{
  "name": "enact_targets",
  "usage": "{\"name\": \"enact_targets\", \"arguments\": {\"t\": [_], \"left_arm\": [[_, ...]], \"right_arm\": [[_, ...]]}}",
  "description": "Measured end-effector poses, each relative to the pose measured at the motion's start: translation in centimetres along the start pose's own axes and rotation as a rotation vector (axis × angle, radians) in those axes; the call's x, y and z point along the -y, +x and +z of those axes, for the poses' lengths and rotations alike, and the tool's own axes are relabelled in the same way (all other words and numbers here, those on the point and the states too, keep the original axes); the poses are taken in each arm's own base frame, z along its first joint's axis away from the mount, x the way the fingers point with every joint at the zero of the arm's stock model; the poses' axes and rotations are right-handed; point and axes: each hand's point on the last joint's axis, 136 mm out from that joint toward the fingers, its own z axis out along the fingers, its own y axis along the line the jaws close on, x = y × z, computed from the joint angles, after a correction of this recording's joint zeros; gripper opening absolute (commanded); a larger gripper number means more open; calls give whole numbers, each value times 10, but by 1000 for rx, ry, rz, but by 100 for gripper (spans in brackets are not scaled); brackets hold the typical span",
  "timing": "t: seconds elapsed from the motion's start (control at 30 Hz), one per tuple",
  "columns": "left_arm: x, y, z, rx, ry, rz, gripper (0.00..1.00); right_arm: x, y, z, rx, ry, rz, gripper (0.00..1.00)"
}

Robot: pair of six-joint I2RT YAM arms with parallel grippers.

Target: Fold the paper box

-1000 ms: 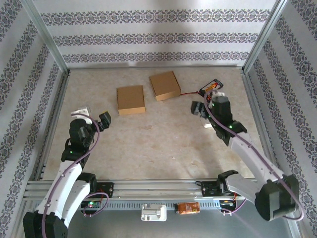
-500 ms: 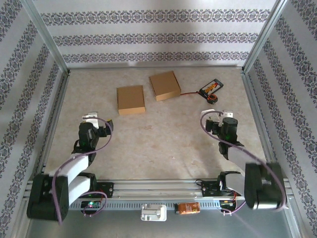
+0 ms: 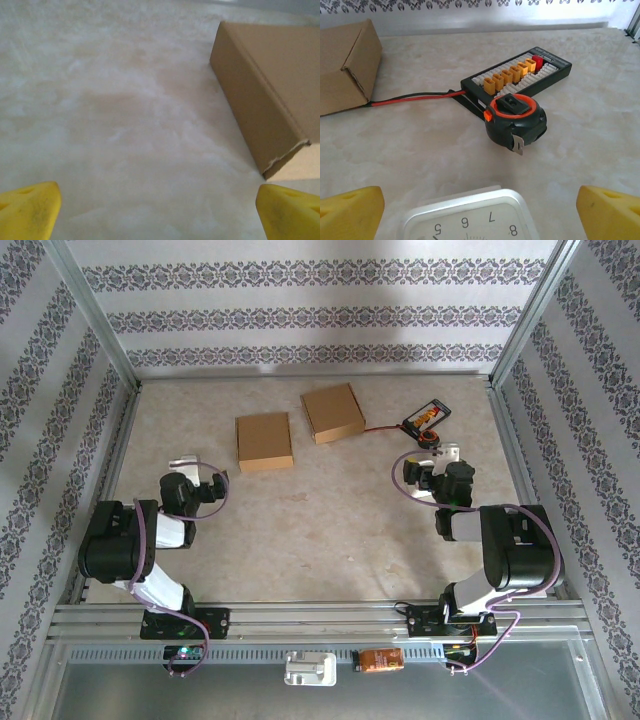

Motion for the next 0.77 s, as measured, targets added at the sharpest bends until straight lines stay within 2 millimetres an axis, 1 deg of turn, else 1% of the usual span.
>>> {"name": "enact_targets", "arguments": {"t": [0.13,0.77], "left_arm": [[3,-9,2,26,4,10,100],[3,-10,2,28,4,26,100]], "right_arm": [[0,0,0,0,2,-2,98],[1,0,0,1,20,-9,98]]}}
